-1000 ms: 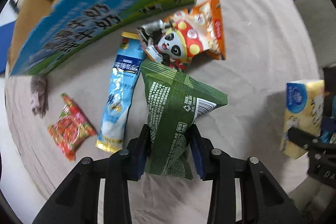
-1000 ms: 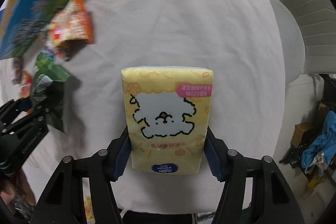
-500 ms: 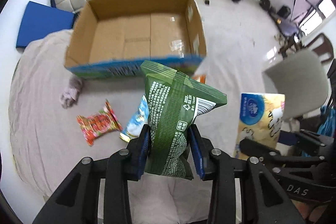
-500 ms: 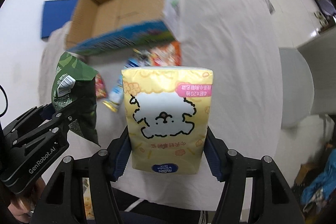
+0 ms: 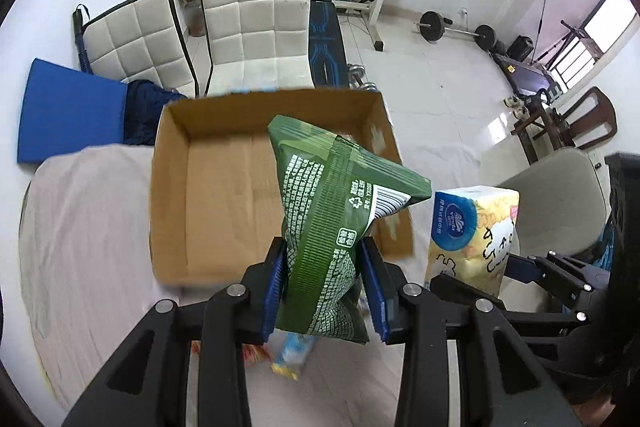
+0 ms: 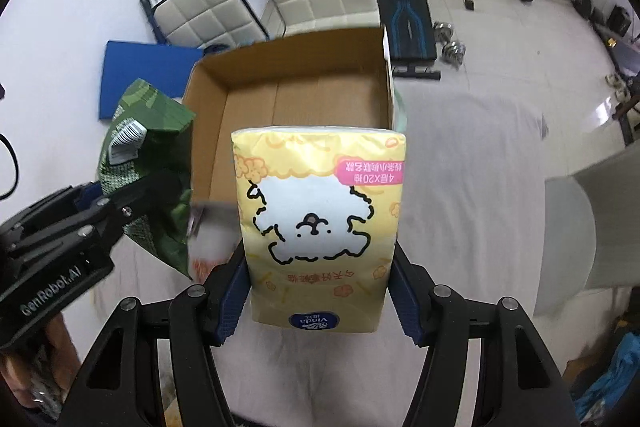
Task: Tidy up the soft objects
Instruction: 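Carry the tissue pack and green bag into the cardboard box with both tools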
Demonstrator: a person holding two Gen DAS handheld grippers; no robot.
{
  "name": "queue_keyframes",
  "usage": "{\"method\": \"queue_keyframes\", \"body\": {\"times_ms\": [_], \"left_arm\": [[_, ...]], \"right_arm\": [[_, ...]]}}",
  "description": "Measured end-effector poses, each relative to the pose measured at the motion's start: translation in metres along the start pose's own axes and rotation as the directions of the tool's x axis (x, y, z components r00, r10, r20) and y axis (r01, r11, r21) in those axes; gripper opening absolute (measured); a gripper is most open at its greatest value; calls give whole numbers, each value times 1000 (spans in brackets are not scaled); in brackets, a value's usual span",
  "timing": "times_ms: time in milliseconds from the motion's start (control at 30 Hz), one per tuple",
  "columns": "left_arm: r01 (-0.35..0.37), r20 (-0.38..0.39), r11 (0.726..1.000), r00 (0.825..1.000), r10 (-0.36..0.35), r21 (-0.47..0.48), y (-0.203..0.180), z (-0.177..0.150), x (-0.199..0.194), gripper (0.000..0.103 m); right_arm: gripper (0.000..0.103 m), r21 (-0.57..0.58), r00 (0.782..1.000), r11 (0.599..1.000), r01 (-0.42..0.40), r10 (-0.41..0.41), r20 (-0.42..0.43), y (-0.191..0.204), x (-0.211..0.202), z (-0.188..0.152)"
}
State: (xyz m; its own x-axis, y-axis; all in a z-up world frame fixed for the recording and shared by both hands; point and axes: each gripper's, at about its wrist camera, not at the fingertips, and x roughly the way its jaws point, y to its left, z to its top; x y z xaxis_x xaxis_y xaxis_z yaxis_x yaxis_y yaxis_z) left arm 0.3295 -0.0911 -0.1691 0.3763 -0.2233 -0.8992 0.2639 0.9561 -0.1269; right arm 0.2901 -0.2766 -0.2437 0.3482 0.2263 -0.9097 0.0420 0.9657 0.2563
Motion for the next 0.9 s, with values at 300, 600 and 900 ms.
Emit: {"method": "queue_keyframes", "body": {"times_ms": [300,600,900], "left_arm": [[104,-117,991,987,-114,-88,48,76,82,32],[130,-267,965,945,-191,-229,79,104,183,28],[65,-332,982,935,-122,-179,78,106,228,28]], "right_arm": [[65,45,999,998,50,-50,-15,5,74,87],[65,74,985,992,105,-93,-146,-11,179,129],[66,17,957,986,167,-158,-243,-8,252,145]]}}
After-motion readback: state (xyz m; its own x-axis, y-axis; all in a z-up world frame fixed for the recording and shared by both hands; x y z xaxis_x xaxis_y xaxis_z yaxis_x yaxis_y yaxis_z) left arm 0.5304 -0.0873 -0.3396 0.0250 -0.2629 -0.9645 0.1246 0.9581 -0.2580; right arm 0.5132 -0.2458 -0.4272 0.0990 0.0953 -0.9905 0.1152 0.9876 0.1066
